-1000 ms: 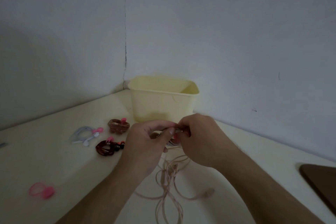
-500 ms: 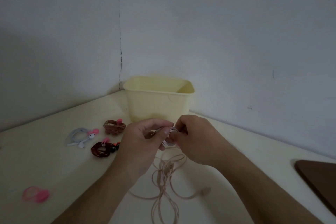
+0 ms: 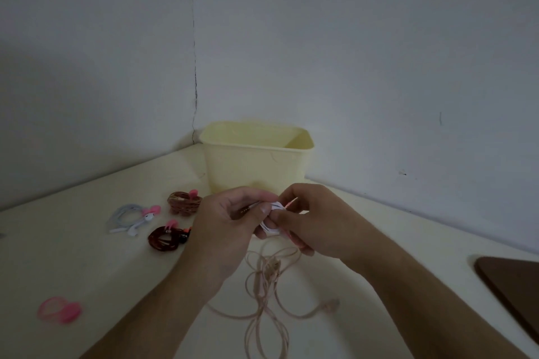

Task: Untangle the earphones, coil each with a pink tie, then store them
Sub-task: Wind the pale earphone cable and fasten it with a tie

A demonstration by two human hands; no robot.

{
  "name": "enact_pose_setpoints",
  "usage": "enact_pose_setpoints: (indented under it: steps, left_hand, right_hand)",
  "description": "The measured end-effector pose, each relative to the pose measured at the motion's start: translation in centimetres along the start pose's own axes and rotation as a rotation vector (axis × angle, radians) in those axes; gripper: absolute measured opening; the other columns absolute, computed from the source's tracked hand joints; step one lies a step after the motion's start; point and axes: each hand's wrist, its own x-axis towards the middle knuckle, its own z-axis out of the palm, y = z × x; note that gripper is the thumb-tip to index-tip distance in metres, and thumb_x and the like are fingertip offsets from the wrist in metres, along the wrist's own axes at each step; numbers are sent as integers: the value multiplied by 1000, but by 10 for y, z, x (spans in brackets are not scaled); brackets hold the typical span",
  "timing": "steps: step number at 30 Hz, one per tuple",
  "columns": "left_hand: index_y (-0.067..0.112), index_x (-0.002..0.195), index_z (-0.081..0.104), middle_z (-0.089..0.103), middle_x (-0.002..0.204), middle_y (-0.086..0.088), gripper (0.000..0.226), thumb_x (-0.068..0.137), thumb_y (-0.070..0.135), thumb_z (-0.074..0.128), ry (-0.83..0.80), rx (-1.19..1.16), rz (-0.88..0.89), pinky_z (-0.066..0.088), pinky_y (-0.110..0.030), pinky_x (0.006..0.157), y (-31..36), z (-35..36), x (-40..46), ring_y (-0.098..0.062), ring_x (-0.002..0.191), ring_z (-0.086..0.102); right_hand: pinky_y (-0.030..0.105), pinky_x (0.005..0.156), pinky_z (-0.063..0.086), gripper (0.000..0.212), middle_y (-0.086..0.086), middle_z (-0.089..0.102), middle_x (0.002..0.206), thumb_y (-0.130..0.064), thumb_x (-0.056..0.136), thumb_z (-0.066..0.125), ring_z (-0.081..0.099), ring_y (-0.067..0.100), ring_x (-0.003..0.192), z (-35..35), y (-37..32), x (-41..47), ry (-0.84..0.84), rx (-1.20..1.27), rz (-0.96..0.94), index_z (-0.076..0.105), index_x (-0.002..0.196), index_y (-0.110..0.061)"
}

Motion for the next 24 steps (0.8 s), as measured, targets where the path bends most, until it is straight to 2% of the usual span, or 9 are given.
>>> enact_pose_setpoints:
  steps: [3,7,10,13,16,20,24]
  left_hand:
    - [10,93,80,81,86,-7,21,94,-5,67,-2,11,10,58,-27,60,0,-1,-1,-17,69,72]
    - [12,93,80,80,85,-9,24,96,-6,64,-16,28,17,56,-29,58,1,-1,-1,-15,63,67]
    - [18,90,81,79,85,-10,29,98,-4,63,-24,44,-10,55,-37,63,0,-2,0,-17,57,60]
    - [20,90,81,79,83,-12,31,99,-3,62,-35,34,-18,54,-38,64,0,-2,-1,-19,57,58]
    - [13,94,80,79,86,-13,26,99,-4,61,-64,0,-25,55,-32,62,4,-2,-2,-16,64,65]
    - [17,97,82,79,91,-13,25,99,1,63,-125,-17,-76,58,-28,68,6,-5,-2,-23,80,73]
    - [17,103,81,80,95,-9,23,94,-1,69,-163,12,-98,59,-28,71,8,-4,-2,-22,83,74]
  right_hand:
    - [28,53,45,28,18,64,72,-25,102,60,50,16,54,-1,-1,-1,-100,-10,-27,74,86,-6]
    - [29,53,41,33,13,57,66,-25,102,63,46,21,58,-3,3,0,-117,60,4,75,81,-3]
    - [26,50,39,33,5,50,56,-25,102,69,43,19,56,-6,5,0,-115,146,24,76,73,-9]
    - [24,48,35,28,7,46,57,-24,100,73,39,18,56,-7,5,0,-115,237,39,79,81,-4]
    - [23,48,34,26,6,46,58,-22,99,75,38,16,55,-8,7,0,-108,311,63,79,88,1]
    - [23,47,35,25,2,49,53,-19,99,75,39,14,51,-7,8,0,-88,349,73,79,87,3]
    - [24,47,34,22,4,50,54,-18,99,75,39,15,52,-6,8,0,-78,379,78,79,81,-4]
